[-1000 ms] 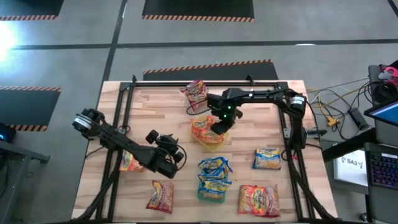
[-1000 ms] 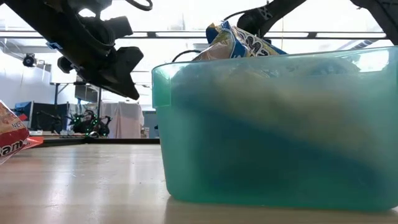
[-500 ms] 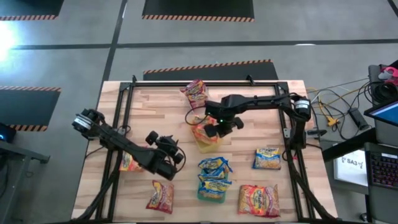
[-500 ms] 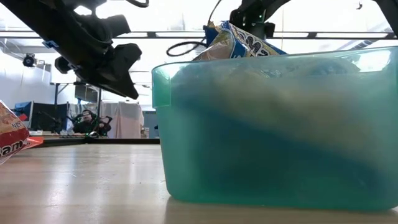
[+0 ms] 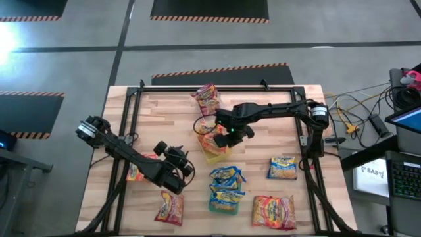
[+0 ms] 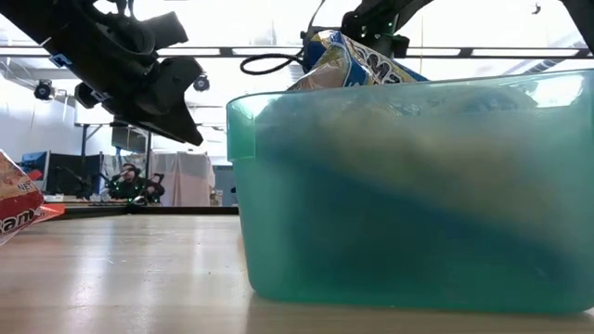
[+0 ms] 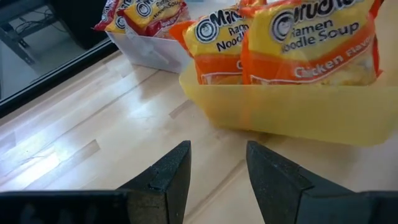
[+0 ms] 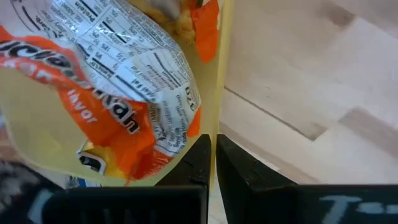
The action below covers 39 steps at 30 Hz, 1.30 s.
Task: Sort Maruchan noodles
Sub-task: Adjust the yellow bin
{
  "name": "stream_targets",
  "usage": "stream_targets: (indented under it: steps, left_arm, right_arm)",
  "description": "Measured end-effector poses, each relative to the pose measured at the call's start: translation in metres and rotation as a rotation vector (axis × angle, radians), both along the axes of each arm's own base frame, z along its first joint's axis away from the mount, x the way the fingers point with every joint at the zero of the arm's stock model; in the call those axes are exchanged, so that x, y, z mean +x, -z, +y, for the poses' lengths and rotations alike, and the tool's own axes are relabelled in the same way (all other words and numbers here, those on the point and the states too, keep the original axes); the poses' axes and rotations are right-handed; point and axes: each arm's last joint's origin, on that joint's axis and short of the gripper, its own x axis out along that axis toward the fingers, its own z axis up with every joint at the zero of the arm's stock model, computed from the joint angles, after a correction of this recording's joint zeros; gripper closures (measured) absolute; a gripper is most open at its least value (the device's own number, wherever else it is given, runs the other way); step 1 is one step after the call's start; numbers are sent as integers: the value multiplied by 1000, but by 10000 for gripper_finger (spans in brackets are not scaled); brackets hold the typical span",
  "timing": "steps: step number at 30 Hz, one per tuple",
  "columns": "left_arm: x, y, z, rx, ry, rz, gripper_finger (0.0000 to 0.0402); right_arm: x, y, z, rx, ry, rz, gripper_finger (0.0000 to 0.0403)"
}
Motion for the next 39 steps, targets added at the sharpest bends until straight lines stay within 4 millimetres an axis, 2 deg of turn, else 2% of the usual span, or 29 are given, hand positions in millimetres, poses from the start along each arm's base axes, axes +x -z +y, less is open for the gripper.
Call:
stream_targets:
  steps: [8,12,18,22,25,35,39]
  left_arm:
    - [0,0,0,-2,0,-6,263]
    - [1,0,0,-3,-1,-8,263]
    - [1,1,0,-10,-2,-17,263]
    - [0,6,1,-16,-3,-25,263]
    - [-1,8,1,-29,-1,-22,263]
    - [1,8,0,-44,0,-37,263]
    - [2,9,-1,-73,3,-53,263]
  right_arm:
    - [1,0,-1,-84,-151,-61,389]
    - [1,0,-2,-93,-154,-64,363]
    - [1,0,-5,-105,-61,-29,319]
    - [-1,0,-14,-122,-180,-78,303]
    - [-3,0,-20,-162,-282,-118,301]
    - [6,0,-34,-282,-439,-276,309]
    - [6,1,-40,-286,-423,-280,306]
